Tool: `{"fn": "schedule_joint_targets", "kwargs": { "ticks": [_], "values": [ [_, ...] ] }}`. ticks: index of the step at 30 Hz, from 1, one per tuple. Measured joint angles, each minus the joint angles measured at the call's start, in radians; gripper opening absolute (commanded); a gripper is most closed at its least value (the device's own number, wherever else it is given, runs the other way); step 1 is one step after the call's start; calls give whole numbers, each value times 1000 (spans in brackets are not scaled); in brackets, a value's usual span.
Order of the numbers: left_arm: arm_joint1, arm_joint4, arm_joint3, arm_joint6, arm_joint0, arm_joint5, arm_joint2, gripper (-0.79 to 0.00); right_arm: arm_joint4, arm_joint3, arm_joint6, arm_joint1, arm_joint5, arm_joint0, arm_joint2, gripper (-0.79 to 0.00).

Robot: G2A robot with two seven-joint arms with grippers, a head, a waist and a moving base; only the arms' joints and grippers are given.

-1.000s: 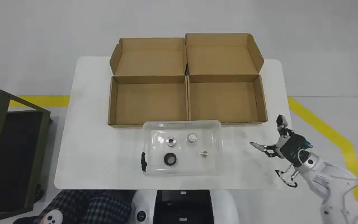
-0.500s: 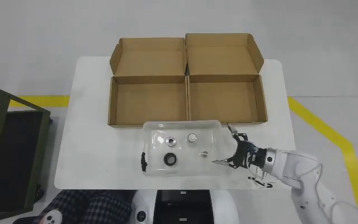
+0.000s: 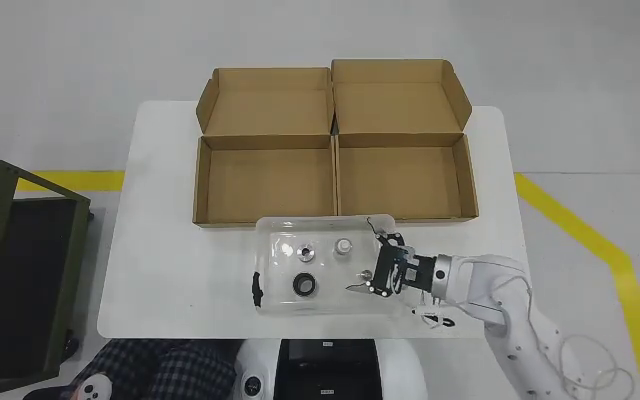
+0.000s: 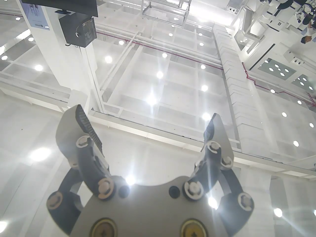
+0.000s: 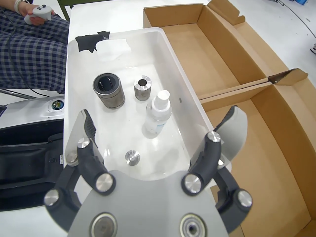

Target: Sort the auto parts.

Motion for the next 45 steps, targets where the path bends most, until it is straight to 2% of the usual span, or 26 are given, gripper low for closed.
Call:
{"fn": "schedule_joint_targets", "kwargs": {
  "ticks": [15,16,17,19,20,24,33,34,37,45],
  "values": [
    [0,0,0,0,0,0,0,0,-31,67,98,-12,98,84,-120,0],
    [0,0,0,0,0,0,0,0,-33,69,103,-12,101,87,-124,-86],
    [0,0,0,0,0,0,0,0,-33,71,107,-12,102,89,-127,-120],
    [0,0,0,0,0,0,0,0,-33,77,113,-12,105,94,-133,-286],
    [0,0,0,0,0,0,0,0,-32,79,114,-12,106,96,-134,-320],
    [0,0,0,0,0,0,0,0,-29,92,115,-11,111,101,-138,-397],
    [0,0,0,0,0,0,0,0,-30,117,128,-12,129,125,-161,-489],
    [0,0,0,0,0,0,0,0,-30,119,129,-12,131,127,-163,-585],
    [0,0,0,0,0,0,0,0,-28,123,130,-12,132,132,-167,-785],
    [0,0,0,0,0,0,0,0,-50,76,84,-2,93,112,-150,-785]
  ]
}}
